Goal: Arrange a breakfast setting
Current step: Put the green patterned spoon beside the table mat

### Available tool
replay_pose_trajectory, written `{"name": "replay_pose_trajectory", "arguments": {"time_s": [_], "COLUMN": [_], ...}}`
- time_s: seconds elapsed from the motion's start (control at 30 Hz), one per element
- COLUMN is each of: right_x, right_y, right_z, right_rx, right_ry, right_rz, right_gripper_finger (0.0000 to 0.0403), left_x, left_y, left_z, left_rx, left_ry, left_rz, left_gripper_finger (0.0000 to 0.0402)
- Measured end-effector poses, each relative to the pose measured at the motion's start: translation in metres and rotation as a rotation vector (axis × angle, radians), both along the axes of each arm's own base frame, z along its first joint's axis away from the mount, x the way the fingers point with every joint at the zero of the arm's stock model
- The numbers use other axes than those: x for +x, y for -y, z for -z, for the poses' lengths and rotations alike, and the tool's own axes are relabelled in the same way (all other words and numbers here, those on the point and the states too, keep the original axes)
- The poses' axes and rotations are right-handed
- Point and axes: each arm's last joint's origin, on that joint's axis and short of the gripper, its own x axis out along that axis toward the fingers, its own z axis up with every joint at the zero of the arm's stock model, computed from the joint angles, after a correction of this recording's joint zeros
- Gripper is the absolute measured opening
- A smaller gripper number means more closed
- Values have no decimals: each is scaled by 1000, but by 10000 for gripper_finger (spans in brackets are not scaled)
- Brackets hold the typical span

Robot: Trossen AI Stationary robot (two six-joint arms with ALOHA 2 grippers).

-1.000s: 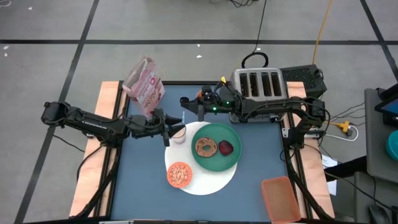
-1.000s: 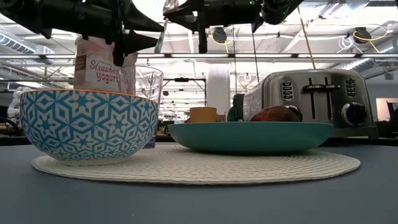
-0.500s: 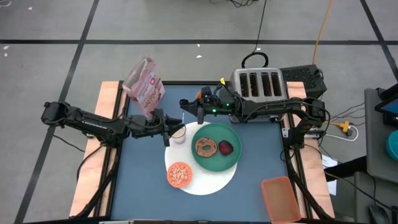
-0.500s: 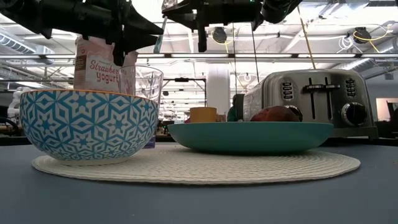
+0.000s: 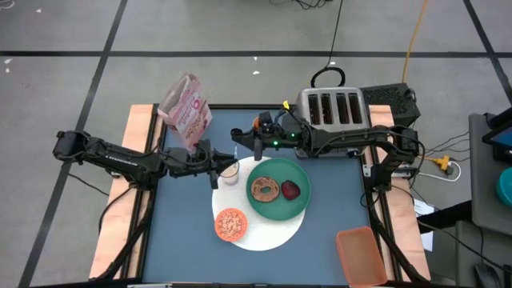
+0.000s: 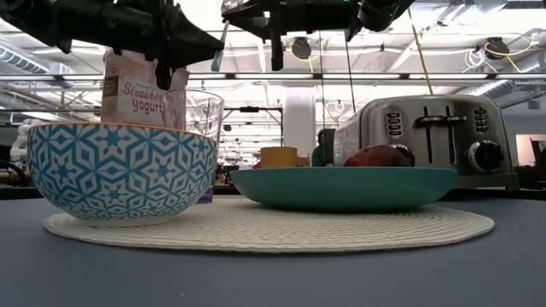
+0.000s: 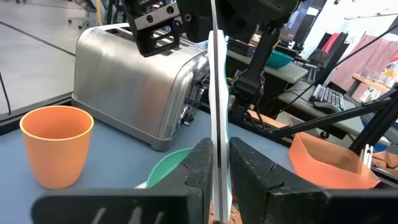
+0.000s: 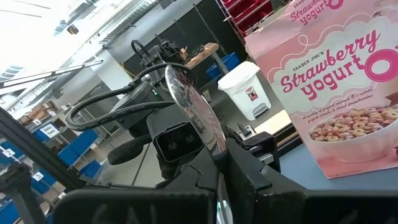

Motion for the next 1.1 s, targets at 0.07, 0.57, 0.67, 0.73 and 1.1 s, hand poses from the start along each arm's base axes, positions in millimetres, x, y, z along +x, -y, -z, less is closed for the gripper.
{"name": "replay_pose_trajectory", "arguments": {"time_s": [0.07,0.57,0.67,0.73,1.1], "right_x": [0,0,0,0,0], "right_y": [0,0,0,0,1], "right_z": [0,0,0,0,0], "right_rx": [0,-1,-2,-2,-16], "right_ry": [0,0,0,0,-1], "right_rz": [0,-2,-3,-2,-1], "right_gripper_finger": [10,16,25,33,116], "left_x": [0,0,0,0,0], "left_y": [0,0,0,0,0], "left_z": [0,0,0,0,-1], "left_rx": [2,4,4,5,7], "left_ry": [-1,-1,0,0,2], "left_rz": [0,4,4,5,10], "left_gripper_finger": [44,30,30,30,29]}}
